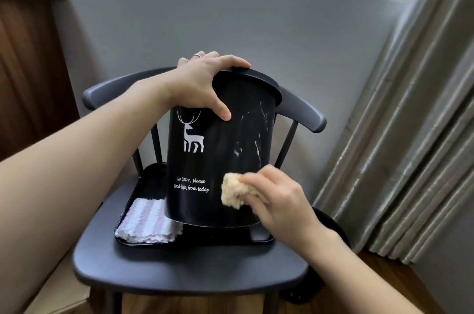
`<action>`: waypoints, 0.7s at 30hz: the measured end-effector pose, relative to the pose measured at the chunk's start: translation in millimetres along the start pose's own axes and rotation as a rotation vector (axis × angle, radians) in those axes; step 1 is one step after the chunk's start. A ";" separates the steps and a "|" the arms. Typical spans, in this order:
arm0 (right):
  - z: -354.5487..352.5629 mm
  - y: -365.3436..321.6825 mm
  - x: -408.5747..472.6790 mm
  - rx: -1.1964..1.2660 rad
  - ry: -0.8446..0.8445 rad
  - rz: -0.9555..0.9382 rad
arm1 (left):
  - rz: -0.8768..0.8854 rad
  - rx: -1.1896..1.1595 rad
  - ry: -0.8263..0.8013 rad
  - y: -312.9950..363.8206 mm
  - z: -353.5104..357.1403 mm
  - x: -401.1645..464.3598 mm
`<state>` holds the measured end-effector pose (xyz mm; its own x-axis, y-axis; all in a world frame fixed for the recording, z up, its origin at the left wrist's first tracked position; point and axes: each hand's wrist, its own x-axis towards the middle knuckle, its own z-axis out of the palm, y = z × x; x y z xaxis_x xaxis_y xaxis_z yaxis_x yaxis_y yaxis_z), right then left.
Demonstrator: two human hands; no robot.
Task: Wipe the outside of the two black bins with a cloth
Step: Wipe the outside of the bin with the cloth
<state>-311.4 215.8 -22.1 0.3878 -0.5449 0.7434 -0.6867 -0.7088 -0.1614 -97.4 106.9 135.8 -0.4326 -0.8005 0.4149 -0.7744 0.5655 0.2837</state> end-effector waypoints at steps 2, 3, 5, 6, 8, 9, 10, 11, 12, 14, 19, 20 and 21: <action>-6.1 2.0 27.9 -0.038 0.058 0.030 | 0.014 0.002 -0.005 1.7 -0.4 -1.7; -9.3 3.2 42.8 -0.061 0.094 0.046 | 0.021 0.004 -0.008 2.6 -0.6 -2.3; -14.6 6.7 68.1 -0.092 0.155 0.089 | 0.031 0.006 -0.014 4.0 -0.9 -3.3; -16.2 8.0 76.4 -0.093 0.172 0.109 | 0.034 0.008 -0.016 4.3 -1.1 -4.0; -16.6 7.1 79.2 -0.093 0.171 0.122 | 0.033 0.008 -0.020 3.6 -1.8 -4.9; -15.3 4.5 73.7 -0.097 0.158 0.104 | 0.032 0.003 -0.022 2.7 -2.1 -5.2; -13.3 1.5 64.8 -0.094 0.140 0.072 | 0.032 -0.004 -0.023 1.9 -2.4 -5.8; -10.7 -1.3 54.2 -0.083 0.118 0.039 | 0.032 -0.011 -0.024 1.1 -2.8 -6.4; -8.4 -4.0 43.6 -0.066 0.089 0.011 | 0.032 -0.017 -0.023 0.4 -3.1 -7.1; -6.3 -7.2 30.0 -0.056 0.025 -0.038 | 0.036 -0.023 -0.016 -0.6 -3.1 -8.0; -15.7 2.0 57.8 -0.105 0.057 0.032 | 0.031 -0.030 -0.009 -1.1 -4.3 -11.1; -18.4 4.2 69.7 -0.089 0.106 0.096 | 0.033 -0.029 -0.008 -0.7 -4.6 -11.8; -20.5 6.2 81.3 -0.069 0.144 0.147 | 0.037 -0.025 -0.008 -0.3 -4.7 -12.5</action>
<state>-296.7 176.3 50.7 0.1915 -0.5669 0.8012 -0.7717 -0.5914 -0.2340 -89.6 117.7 134.5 -0.4646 -0.7801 0.4190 -0.7458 0.5998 0.2898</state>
